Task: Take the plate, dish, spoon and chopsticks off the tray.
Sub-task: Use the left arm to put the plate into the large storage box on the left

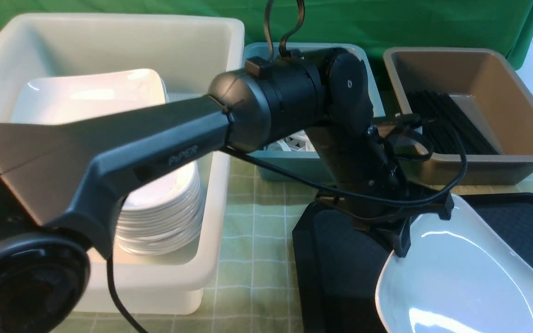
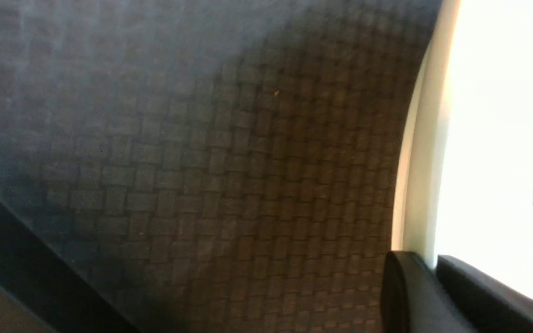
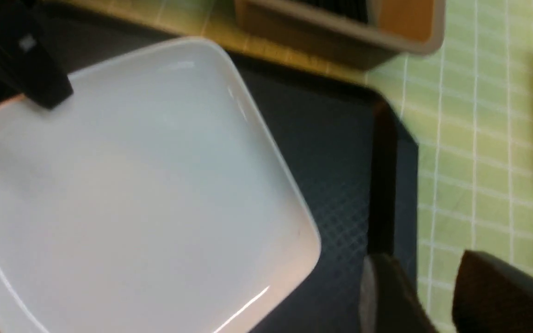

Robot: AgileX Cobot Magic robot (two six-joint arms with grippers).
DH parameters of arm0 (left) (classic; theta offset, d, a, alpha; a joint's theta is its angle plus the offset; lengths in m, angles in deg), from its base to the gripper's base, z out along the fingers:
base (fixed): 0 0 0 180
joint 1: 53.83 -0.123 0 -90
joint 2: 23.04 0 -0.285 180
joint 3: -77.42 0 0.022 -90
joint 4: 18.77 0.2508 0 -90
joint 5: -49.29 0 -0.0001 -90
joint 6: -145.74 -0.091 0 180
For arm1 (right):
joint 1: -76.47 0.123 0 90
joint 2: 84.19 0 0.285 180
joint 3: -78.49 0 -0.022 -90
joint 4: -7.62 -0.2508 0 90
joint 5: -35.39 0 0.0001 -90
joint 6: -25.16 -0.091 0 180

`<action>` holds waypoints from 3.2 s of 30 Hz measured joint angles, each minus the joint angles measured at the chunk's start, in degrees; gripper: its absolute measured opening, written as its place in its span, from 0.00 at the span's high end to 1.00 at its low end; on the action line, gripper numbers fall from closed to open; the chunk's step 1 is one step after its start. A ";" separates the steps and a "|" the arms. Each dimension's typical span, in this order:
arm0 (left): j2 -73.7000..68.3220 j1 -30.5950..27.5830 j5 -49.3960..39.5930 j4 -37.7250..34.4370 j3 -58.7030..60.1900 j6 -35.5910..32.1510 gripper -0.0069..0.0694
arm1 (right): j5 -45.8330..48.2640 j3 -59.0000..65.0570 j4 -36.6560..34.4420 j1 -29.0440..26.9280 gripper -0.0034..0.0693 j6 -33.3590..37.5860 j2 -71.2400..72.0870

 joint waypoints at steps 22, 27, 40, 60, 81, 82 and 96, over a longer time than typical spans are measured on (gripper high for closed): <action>-4.33 -0.09 -1.64 -0.10 0.00 0.20 0.90 | 0.60 24.08 -2.18 0.00 0.95 -14.31 -4.11; -4.33 -0.09 -1.64 0.87 0.00 0.02 0.90 | -0.77 24.08 -0.96 0.00 0.95 -14.55 -11.58; -4.33 -4.92 -1.48 3.36 0.00 -0.56 0.90 | -15.59 24.32 1.97 0.00 0.95 -19.43 -26.74; -6.42 -5.24 -1.71 4.40 0.00 0.93 0.90 | -28.72 24.41 3.13 0.00 0.95 -23.23 -42.81; -10.41 -5.99 -3.17 -3.01 0.00 -6.11 0.68 | -28.90 24.61 4.77 -0.10 0.95 -23.39 -42.81; -10.41 -5.99 -3.17 -3.01 0.00 -6.11 0.68 | -28.90 24.61 4.77 -0.10 0.95 -23.39 -42.81; -7.75 -5.85 -4.18 -6.96 0.00 -7.30 0.88 | -25.82 24.50 2.94 -0.04 0.96 -22.08 -33.34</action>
